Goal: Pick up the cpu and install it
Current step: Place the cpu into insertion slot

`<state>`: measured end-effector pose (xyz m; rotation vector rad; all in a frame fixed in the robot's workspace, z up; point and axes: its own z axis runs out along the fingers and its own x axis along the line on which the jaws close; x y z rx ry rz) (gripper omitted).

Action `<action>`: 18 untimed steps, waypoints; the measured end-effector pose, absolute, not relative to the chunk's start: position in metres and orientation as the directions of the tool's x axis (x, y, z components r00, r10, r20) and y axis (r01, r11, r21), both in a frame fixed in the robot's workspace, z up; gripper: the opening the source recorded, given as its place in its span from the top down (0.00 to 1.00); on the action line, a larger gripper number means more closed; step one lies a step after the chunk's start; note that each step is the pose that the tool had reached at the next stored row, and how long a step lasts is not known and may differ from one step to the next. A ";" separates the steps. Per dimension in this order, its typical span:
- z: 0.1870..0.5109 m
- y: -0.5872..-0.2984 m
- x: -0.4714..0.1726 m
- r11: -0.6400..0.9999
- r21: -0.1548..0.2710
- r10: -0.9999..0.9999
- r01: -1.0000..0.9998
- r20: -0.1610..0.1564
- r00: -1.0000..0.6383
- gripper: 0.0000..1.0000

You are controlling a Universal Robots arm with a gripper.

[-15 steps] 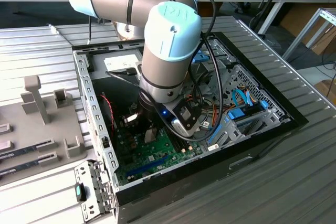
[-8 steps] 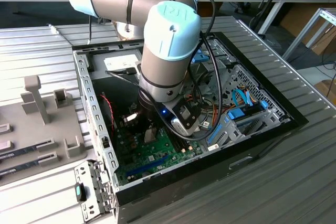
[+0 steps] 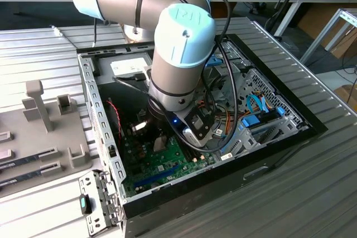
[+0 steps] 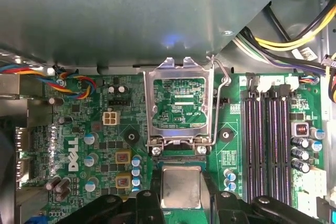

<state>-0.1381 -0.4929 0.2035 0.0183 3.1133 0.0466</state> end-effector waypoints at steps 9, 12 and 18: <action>0.202 -0.493 -0.138 0.999 0.030 0.012 0.011 -0.028 -1.000 0.60; 0.202 -0.493 -0.138 0.999 0.030 0.012 0.011 -0.028 -1.000 0.60; 0.202 -0.493 -0.138 0.999 0.030 0.012 0.011 -0.028 -1.000 0.47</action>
